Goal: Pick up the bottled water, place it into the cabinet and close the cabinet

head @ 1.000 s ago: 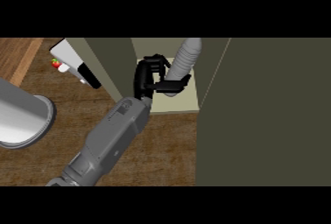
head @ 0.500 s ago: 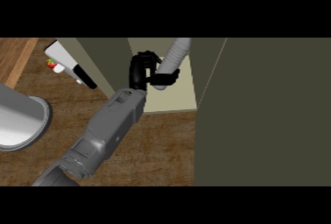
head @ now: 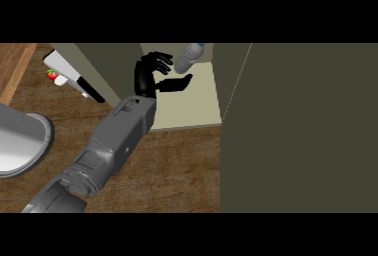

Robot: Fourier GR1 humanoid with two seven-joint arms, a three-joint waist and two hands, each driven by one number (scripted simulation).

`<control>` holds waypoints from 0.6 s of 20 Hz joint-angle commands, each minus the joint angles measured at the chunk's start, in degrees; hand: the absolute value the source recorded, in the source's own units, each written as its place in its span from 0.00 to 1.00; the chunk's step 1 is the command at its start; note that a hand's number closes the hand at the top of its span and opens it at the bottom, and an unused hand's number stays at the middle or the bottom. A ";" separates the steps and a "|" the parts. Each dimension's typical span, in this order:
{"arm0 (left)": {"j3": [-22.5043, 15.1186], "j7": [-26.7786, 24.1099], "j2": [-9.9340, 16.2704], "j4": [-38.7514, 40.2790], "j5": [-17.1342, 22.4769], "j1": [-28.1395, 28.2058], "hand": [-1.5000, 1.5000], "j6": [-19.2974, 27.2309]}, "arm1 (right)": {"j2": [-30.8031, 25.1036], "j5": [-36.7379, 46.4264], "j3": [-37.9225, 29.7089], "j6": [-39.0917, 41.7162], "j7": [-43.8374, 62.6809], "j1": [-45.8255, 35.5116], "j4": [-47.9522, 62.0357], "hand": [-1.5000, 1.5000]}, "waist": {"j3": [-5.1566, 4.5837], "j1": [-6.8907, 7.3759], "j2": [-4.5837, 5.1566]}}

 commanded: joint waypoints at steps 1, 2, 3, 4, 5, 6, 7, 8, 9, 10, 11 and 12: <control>-0.83 -0.01 2.14 3.17 -2.02 -3.80 0.00 1.39 | -0.57 -4.47 -0.60 1.34 0.26 0.99 -2.30 0.00 | 0.02 -0.78 0.13; -0.94 -3.36 -0.27 3.54 -2.33 -1.44 0.00 3.55 | -0.11 -3.36 1.00 1.21 0.93 1.57 -1.99 0.00 | -0.04 -1.10 0.42; -1.16 -1.18 0.50 4.10 -2.71 -4.61 0.00 4.39 | -0.50 -4.19 -0.13 1.06 1.31 0.40 -2.27 0.00 | 0.00 -1.04 0.51; -0.75 -2.66 1.19 4.24 -2.50 -3.13 0.00 3.13 | 0.05 -3.19 1.04 0.55 2.06 0.28 -2.65 0.00 | -0.06 -0.39 0.46; -1.17 -1.70 0.69 5.06 -3.08 -4.74 0.00 5.02 | -0.56 -4.05 -0.80 1.66 0.11 0.08 -0.35 0.00 | 0.03 -0.87 0.32; -1.23 -3.00 0.53 5.20 -3.27 -3.68 0.00 5.09 | -1.53 -5.33 -1.66 1.83 1.93 1.24 -2.56 0.00 | -0.02 -0.66 0.37; -1.38 -2.03 -0.94 5.67 -3.51 -4.94 0.00 6.05 | -1.02 -4.19 -0.22 2.38 0.80 1.06 -2.11 0.00 | 0.00 -0.85 0.21; -0.60 -2.12 -0.03 5.90 -2.84 -4.28 0.00 5.37 | -0.52 -4.05 0.65 2.69 0.30 2.99 -2.06 0.00 | -0.03 -1.39 0.25; 0.37 -1.81 0.21 4.48 -1.91 -5.60 0.00 2.58 | -0.71 -4.37 -0.22 2.40 0.70 1.90 -1.93 0.00 | -0.04 -0.71 0.22; 0.89 -1.81 1.09 4.68 -1.47 -5.65 0.00 1.59 | 0.07 -2.21 1.90 1.95 0.89 0.64 -1.57 0.00 | -0.10 -1.17 0.80; -0.61 -2.43 2.15 4.59 -2.98 -5.28 0.00 -2.82 | -0.54 -3.34 1.22 1.96 2.15 1.12 -2.82 0.00 | -0.08 -0.09 0.34; -0.50 -4.36 -0.56 3.54 -2.91 -4.90 0.00 -2.57 | -0.71 -4.06 0.64 1.67 2.95 1.95 -3.58 0.00 | -0.09 -0.25 0.29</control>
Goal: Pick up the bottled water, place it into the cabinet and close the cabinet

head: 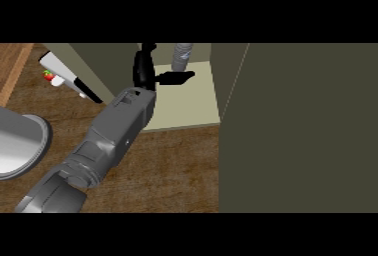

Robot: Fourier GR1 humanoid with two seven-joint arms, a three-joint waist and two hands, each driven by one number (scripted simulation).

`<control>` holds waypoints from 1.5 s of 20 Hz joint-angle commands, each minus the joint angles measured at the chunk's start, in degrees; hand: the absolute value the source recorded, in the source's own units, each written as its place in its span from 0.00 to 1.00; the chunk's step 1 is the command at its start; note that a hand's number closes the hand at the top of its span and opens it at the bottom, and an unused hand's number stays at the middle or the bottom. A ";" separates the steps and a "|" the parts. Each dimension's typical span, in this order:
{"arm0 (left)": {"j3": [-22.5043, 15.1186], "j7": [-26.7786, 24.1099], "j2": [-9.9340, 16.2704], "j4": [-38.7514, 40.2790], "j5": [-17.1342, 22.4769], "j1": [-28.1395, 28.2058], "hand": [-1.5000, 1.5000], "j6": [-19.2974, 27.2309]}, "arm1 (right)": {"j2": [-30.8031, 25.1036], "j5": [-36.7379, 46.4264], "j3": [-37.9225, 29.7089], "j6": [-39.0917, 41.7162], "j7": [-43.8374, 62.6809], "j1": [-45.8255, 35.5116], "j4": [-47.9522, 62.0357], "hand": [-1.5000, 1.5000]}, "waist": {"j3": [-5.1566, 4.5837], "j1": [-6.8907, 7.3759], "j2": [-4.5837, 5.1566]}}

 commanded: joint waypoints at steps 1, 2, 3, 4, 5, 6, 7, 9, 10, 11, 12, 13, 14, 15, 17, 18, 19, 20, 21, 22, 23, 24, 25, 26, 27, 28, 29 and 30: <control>1.72 -1.54 0.51 -2.16 1.29 -1.66 0.00 -5.65 | -0.23 -3.53 -1.45 0.36 0.21 -0.29 -0.96 0.00 | 0.02 0.55 -0.25; 2.61 -3.43 -0.04 -2.74 2.05 -0.27 0.00 -6.44 | -0.77 -3.79 -1.78 1.28 -0.17 1.62 -1.47 0.00 | 0.01 0.33 -0.40; 3.30 -4.77 0.09 -3.96 2.57 -1.62 0.00 -7.00 | -0.33 -3.40 -1.33 0.29 0.98 -1.45 -0.48 0.00 | -0.02 0.86 0.05; 3.89 -5.88 -1.17 -4.39 2.98 -1.40 0.00 -6.65 | -0.83 -3.48 -0.96 1.33 0.91 1.14 -2.24 0.00 | -0.01 0.79 -0.49; 4.90 -7.60 -0.01 -5.60 3.98 -0.64 0.00 -10.53 | 0.18 -3.28 1.11 1.08 0.95 0.59 -2.07 0.00 | -0.07 0.75 -0.17; 5.70 -8.28 -1.09 -5.22 4.61 -0.03 0.00 -10.81 | -0.41 -3.39 -0.09 1.39 0.64 0.51 -2.27 0.00 | -0.04 0.58 -0.17; 5.05 -7.92 -1.22 -5.59 3.83 -1.10 0.00 -11.84 | -0.03 -2.65 0.88 0.82 1.93 1.59 -3.89 0.00 | 0.00 1.81 -0.89; 5.64 -8.96 -0.22 -5.70 4.12 -0.90 0.00 -15.74 | -0.44 -4.38 -0.16 1.27 1.90 0.82 -2.06 0.00 | 0.04 2.08 -0.79; 5.90 -10.27 -2.85 -5.96 4.49 -0.11 0.00 -14.61 | -0.08 -2.96 0.47 1.02 1.88 0.28 -2.54 0.00 | 0.04 2.16 -0.97; 5.56 -8.88 -2.37 -6.68 3.93 0.11 0.00 -16.12 | 0.64 -3.19 0.31 0.42 2.04 2.04 -2.98 0.00 | 0.07 3.44 -1.64; 5.89 -9.20 -2.89 -5.99 3.92 -0.62 0.00 -15.43 | 0.25 -4.75 -0.14 -0.08 3.80 -0.88 -3.63 0.00 | 0.07 3.45 -1.31; 5.81 -9.40 -2.50 -5.97 3.51 -0.44 0.00 -16.32 | -0.11 -4.83 -1.11 0.90 2.48 0.52 -2.48 0.00 | 0.09 3.34 -1.48; 5.67 -9.71 -2.91 -7.01 3.94 1.24 0.00 -15.43 | 1.09 -2.10 1.64 0.65 2.46 0.81 -2.33 0.00 | 0.08 3.63 -1.75; 6.22 -8.84 -1.64 -7.31 4.05 2.09 0.00 -18.27 | 1.97 -0.82 3.84 0.36 2.54 5.05 -6.14 0.00 | 0.05 3.91 -2.01; 4.33 -9.80 -2.92 -10.43 4.95 5.06 0.00 -16.44 | 2.70 -0.34 5.29 -1.11 4.08 3.57 -6.59 0.00 | 0.06 3.86 -2.20; 3.12 -7.33 -2.93 -11.90 5.28 3.13 0.00 -16.13 | 1.36 -2.96 2.89 -2.06 7.36 0.57 -7.02 0.00 | 0.07 4.01 -2.05; 2.86 -6.95 -2.94 -12.86 5.03 3.67 0.00 -14.83 | 1.52 -1.38 2.89 -0.77 4.07 2.42 -5.20 0.00 | 0.10 4.10 -2.26; 3.69 -8.81 -2.94 -11.57 5.14 3.90 0.00 -16.89 | 1.53 -2.66 2.61 -2.71 8.01 -1.95 -5.55 0.00 | 0.07 4.22 -1.78; 1.31 -8.71 -2.95 -16.05 6.27 8.39 0.00 -15.49 | 0.90 -2.93 1.98 -0.83 5.25 1.88 -5.54 0.00 | 0.10 4.39 -2.43; 1.11 -8.03 -2.95 -16.88 6.18 9.05 0.00 -17.15 | 2.17 -1.69 4.33 -2.99 8.24 0.80 -7.03 0.00 | 0.07 4.92 -2.34; 1.41 -5.40 -2.95 -18.17 6.30 7.07 0.00 -16.03 | 2.81 -1.21 5.63 -3.13 7.76 1.48 -7.19 0.00 | 0.08 5.02 -2.42; 0.21 -6.84 -2.95 -20.77 6.57 12.10 0.00 -17.94 | 2.78 -0.46 5.05 -2.84 6.20 0.95 -5.41 0.00 | 0.09 5.58 -2.65; -3.75 -7.20 -2.95 -22.77 9.37 14.91 0.00 -16.97 | 0.85 -3.83 1.43 -1.57 5.97 -0.25 -4.83 0.00 | 0.10 4.18 -2.44; -4.41 -4.27 -2.95 -26.84 8.89 14.74 0.00 -17.82 | 2.64 0.93 4.62 -1.92 3.90 1.50 -2.98 0.00 | 0.10 5.15 -2.90; -4.82 -5.15 -2.96 -27.97 8.48 16.86 0.00 -18.07 | 1.59 -2.59 2.86 -2.79 7.73 0.68 -5.52 0.00 | 0.10 5.58 -2.60; -7.44 -5.50 -2.96 -30.71 11.78 17.55 0.00 -17.59 | 2.34 0.83 5.13 -3.22 7.25 -0.14 -6.21 0.00 | 0.06 4.48 -2.51; -7.32 -3.88 -2.96 -32.26 11.57 18.43 0.00 -19.37 | 3.09 1.41 6.45 -4.57 8.84 0.10 -7.14 0.00 | 0.05 5.25 -2.55; -8.78 -3.96 -2.96 -36.28 11.13 20.53 0.00 -18.97 | 2.38 0.05 5.60 -3.57 7.59 1.87 -7.15 0.00 | 0.07 5.72 -2.88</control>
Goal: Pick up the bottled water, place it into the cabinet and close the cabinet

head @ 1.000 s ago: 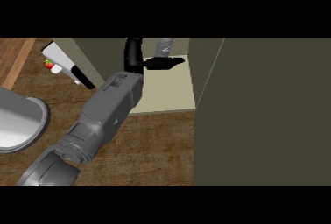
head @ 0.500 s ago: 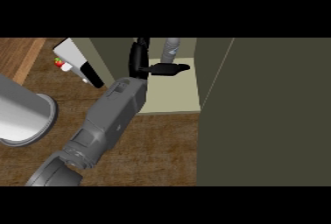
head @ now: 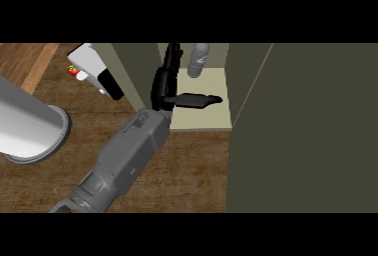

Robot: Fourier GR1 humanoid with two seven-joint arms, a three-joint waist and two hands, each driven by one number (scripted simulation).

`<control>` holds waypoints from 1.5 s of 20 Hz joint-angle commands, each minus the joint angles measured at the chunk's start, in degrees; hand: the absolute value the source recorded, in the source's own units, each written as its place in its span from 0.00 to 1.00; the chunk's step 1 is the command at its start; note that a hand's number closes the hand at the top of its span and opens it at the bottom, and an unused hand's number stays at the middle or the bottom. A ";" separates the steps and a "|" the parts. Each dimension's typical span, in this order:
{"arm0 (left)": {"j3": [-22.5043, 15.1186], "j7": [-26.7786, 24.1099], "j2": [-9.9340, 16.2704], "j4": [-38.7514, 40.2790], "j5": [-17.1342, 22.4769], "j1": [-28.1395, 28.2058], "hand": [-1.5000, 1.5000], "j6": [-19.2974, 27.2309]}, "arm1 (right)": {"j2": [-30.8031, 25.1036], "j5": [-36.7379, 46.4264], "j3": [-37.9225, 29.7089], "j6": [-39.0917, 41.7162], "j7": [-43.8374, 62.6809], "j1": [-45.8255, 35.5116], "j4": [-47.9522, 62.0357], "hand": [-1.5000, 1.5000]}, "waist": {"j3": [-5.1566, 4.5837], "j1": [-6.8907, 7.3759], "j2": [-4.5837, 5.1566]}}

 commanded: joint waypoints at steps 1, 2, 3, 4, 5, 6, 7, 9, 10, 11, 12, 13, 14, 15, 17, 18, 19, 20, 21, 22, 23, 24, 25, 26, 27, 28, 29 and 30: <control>-4.24 2.14 -0.02 -10.88 1.73 7.80 0.00 -2.98 | 0.70 1.66 1.28 -0.51 -0.20 1.72 -2.56 0.00 | 0.02 1.02 -0.40; -5.95 1.94 -0.02 -12.34 1.73 9.26 0.00 -3.58 | -0.60 -3.28 -3.26 -1.36 2.71 -1.68 -3.87 0.00 | 0.03 1.26 -0.04; -7.16 1.18 -0.02 -14.94 4.20 10.36 0.00 -2.77 | -0.56 -1.47 0.03 -0.29 2.29 1.25 -5.25 0.00 | 0.00 0.28 -0.05; -7.32 -0.73 -0.02 -15.71 2.45 12.85 0.00 -3.96 | 0.32 2.10 3.25 -1.33 2.98 4.87 -8.82 0.00 | -0.04 0.37 -0.17; -10.69 0.25 -0.02 -20.94 2.40 16.05 0.00 -2.58 | 0.57 0.74 1.89 -1.44 1.46 4.26 -7.05 0.00 | -0.01 0.99 -0.49; -8.74 -0.83 0.09 -20.82 0.93 18.14 0.00 -5.24 | -0.96 -0.74 0.04 -0.69 2.17 3.59 -7.06 0.00 | 0.01 1.22 -0.13; -10.43 1.67 0.55 -26.49 0.27 19.61 0.00 -3.05 | -0.67 -0.36 -0.25 -0.91 1.64 2.57 -5.17 0.00 | 0.04 1.71 -0.29; -11.90 0.39 1.58 -29.44 -0.30 23.78 0.00 -4.91 | -0.60 -0.31 1.27 -1.72 3.40 4.73 -9.49 0.00 | 0.00 1.36 -0.20; -12.43 4.35 2.16 -34.08 0.09 24.40 0.00 -3.60 | -0.82 1.81 0.94 -0.57 0.55 2.41 -4.71 0.00 | 0.04 1.41 -0.22; -12.62 3.60 2.23 -35.88 -0.32 25.84 0.00 -3.33 | -0.88 3.06 1.15 -0.75 0.34 3.34 -5.38 0.00 | 0.03 1.10 -0.14; -12.98 6.98 5.17 -39.04 0.11 26.29 0.00 -4.06 | -2.95 -0.26 -1.46 -0.18 2.55 3.35 -8.61 0.00 | 0.04 1.53 -0.17; -13.62 4.43 3.36 -40.31 -1.12 28.45 0.00 -2.30 | -2.90 4.16 -0.30 2.02 -2.93 3.46 -3.28 0.00 | 0.05 0.87 -0.18; -14.03 3.16 3.12 -37.95 -1.21 29.39 0.00 -3.93 | -5.77 -1.61 -3.54 2.92 0.58 5.58 -10.45 0.00 | 0.02 0.62 0.01; -12.85 6.04 6.39 -40.07 -0.01 29.92 1.00 -5.85 | -5.02 3.47 0.57 2.76 1.01 4.98 -9.26 0.00 | 0.00 0.78 0.04; -15.78 4.77 6.98 -43.19 -0.70 35.91 1.00 -6.05 | -7.50 2.80 0.29 5.65 -0.16 4.27 -8.83 0.00 | 0.00 1.08 -0.03; -16.62 7.66 7.70 -47.92 -0.84 36.67 1.00 -3.78 | -8.56 1.91 -0.71 5.70 0.91 5.79 -11.64 1.00 | 0.00 1.33 -0.19; -14.34 10.60 11.02 -49.82 0.42 35.44 1.00 -4.84 | -8.93 5.99 -0.36 6.79 -1.68 3.47 -7.71 1.00 | 0.02 1.32 -0.21; -16.67 6.50 10.40 -50.33 -0.84 40.56 1.00 -4.90 | -11.45 5.68 0.03 9.04 -0.88 5.86 -8.84 1.00 | -0.01 1.38 -0.29; -15.34 8.55 12.29 -53.58 -0.19 40.19 1.00 -4.54 | -11.17 9.00 2.40 9.01 -0.85 5.41 -8.06 1.00 | -0.02 1.43 -0.32; -15.76 7.94 12.61 -54.09 -0.92 42.31 1.00 -3.62 | -12.03 9.37 3.50 10.22 -1.16 6.06 -7.78 1.00 | -0.01 1.20 -0.24; -17.25 4.48 12.83 -54.72 -2.17 46.04 1.00 -4.19 | -12.58 8.85 3.89 10.44 -0.48 4.79 -10.02 1.00 | -0.05 1.62 -0.14; -13.37 10.14 15.44 -58.13 0.09 41.79 1.00 -3.90 | -14.15 7.77 3.14 12.02 -1.54 6.41 -11.50 1.00 | 0.00 1.01 -0.21; -13.87 7.89 16.33 -57.21 0.76 45.48 0.00 -6.55 | -14.79 7.61 4.54 12.26 0.64 4.37 -11.45 1.00 | -0.06 1.60 0.10; -15.19 7.97 15.55 -61.91 -1.06 47.98 0.00 -1.87 | -15.01 10.34 5.13 13.37 -2.97 6.51 -11.26 1.00 | -0.01 1.10 -0.48; -13.45 8.38 18.49 -63.62 0.32 48.95 0.00 -4.08 | -14.53 12.43 7.83 13.21 -2.94 6.42 -12.21 1.00 | -0.06 1.09 -0.53; -11.48 7.46 19.28 -61.51 0.63 48.92 0.00 -4.68 | -15.75 12.39 5.99 13.55 -3.13 5.20 -13.14 1.00 | -0.09 0.92 -0.32; -12.19 7.13 19.71 -64.16 0.37 52.11 0.00 -3.50 | -15.34 14.53 7.81 13.61 -4.17 5.25 -12.05 1.00 | -0.08 0.98 -0.57; -11.47 7.62 21.21 -66.34 1.44 53.32 0.00 -4.72 | -15.05 14.55 9.01 12.86 -3.31 5.77 -13.78 1.00 | -0.11 1.01 -0.51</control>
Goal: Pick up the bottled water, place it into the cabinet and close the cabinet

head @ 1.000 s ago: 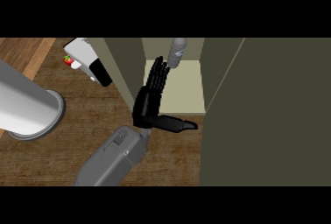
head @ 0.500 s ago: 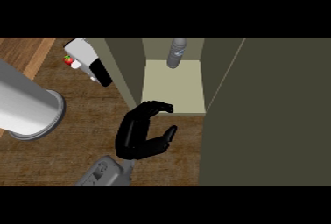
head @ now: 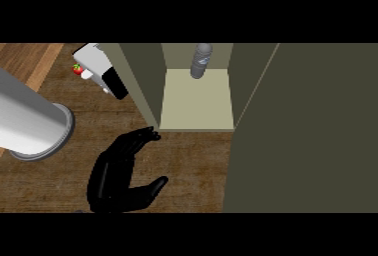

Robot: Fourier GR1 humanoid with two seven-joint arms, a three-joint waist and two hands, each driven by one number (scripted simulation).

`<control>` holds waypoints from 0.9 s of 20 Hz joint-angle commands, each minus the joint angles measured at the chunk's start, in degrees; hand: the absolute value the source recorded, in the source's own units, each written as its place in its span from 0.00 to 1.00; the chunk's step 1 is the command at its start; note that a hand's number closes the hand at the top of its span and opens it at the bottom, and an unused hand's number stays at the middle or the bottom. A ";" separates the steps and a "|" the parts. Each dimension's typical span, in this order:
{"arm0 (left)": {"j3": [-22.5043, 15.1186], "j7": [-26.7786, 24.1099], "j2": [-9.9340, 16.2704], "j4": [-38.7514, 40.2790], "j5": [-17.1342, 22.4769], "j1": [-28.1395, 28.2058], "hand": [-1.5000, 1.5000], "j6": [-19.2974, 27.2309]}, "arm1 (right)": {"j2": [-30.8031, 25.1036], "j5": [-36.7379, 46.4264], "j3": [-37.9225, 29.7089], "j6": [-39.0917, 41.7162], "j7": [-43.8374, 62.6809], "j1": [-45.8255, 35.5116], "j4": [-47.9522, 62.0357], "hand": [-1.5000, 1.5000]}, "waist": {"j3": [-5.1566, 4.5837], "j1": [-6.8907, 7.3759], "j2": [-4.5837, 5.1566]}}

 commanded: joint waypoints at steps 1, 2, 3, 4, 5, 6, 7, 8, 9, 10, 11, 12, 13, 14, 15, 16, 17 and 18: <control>2.31 -0.90 4.20 -6.16 1.77 6.67 0.00 -1.37 | -2.07 7.94 2.04 0.80 2.20 -0.25 -10.05 1.00 | -0.05 0.18 0.04; 3.40 -1.81 5.06 -7.16 2.17 8.08 0.00 -1.85 | -2.94 8.81 2.66 1.72 0.98 0.76 -9.55 1.00 | -0.04 -0.28 -0.12; 5.66 0.30 6.88 -8.06 4.90 8.16 0.00 -3.22 | -3.09 10.18 4.92 1.54 2.17 0.90 -10.85 1.00 | -0.13 -0.33 -0.20; 6.57 -1.92 7.54 -7.55 5.65 10.39 0.00 -5.31 | -3.90 10.15 6.81 2.21 2.56 1.80 -10.92 1.00 | -0.17 -0.42 -0.14; 7.04 -1.39 7.23 -8.35 5.98 10.76 0.00 -4.30 | -4.37 10.70 8.87 2.75 2.93 1.34 -11.19 1.00 | -0.15 -0.44 -0.13; 9.27 -0.26 8.24 -8.59 8.33 10.19 0.00 -5.53 | -6.32 10.98 9.85 4.02 4.00 1.51 -11.72 1.00 | -0.25 -0.53 -0.23; 8.28 -0.98 7.58 -8.90 8.36 11.38 0.00 -6.13 | -7.14 10.76 11.02 4.21 5.97 0.31 -12.47 1.00 | -0.32 0.16 -0.01; 8.57 -1.23 8.84 -9.40 8.85 13.67 0.00 -7.18 | -7.37 10.71 12.09 4.70 5.16 -0.93 -12.63 1.00 | -0.34 0.55 -0.22; 10.39 0.28 9.68 -11.06 10.13 12.69 0.00 -6.58 | -7.60 11.62 13.51 4.39 6.15 -1.33 -12.81 1.00 | -0.36 0.38 -0.34; 9.85 -1.13 9.72 -10.12 9.61 13.94 0.00 -8.03 | -6.59 12.62 15.20 4.04 6.30 -4.32 -11.19 1.00 | -0.36 0.68 -0.15; 9.33 -1.59 9.44 -10.86 9.89 16.05 0.00 -7.96 | -6.26 12.90 16.74 3.26 7.55 -4.63 -11.73 1.00 | -0.51 1.13 -0.40; 10.93 -0.46 10.46 -11.27 11.32 15.57 0.00 -8.47 | -6.77 13.77 17.59 3.65 8.22 -6.28 -10.30 1.00 | -0.45 0.95 -0.30; 11.53 -0.76 11.55 -10.46 11.60 15.97 0.00 -10.12 | -7.40 13.66 18.06 3.70 8.83 -6.69 -11.26 1.00 | -0.65 0.90 -0.46; 12.04 -1.58 12.41 -10.84 11.28 17.04 0.00 -10.86 | -7.66 14.17 18.14 3.37 9.66 -7.75 -10.25 1.00 | -0.64 1.46 -0.45; 13.05 -0.41 12.60 -12.36 12.80 16.69 0.00 -10.44 | -8.53 13.51 17.65 3.84 9.68 -9.30 -11.44 1.00 | -0.64 2.01 -0.41; 14.26 -0.95 13.26 -11.44 13.18 16.91 0.00 -11.35 | -8.49 13.64 19.39 4.02 9.36 -9.92 -10.17 1.00 | -0.78 1.85 -0.65; 13.46 -0.97 13.50 -11.46 13.18 17.97 0.00 -12.48 | -9.27 12.86 19.61 3.64 11.12 -9.91 -11.31 1.00 | -0.84 2.17 -0.28; 14.04 -0.95 14.42 -12.69 13.19 19.53 0.00 -12.23 | -7.73 11.75 22.18 2.14 11.81 -9.24 -10.05 1.00 | -0.76 2.71 -0.24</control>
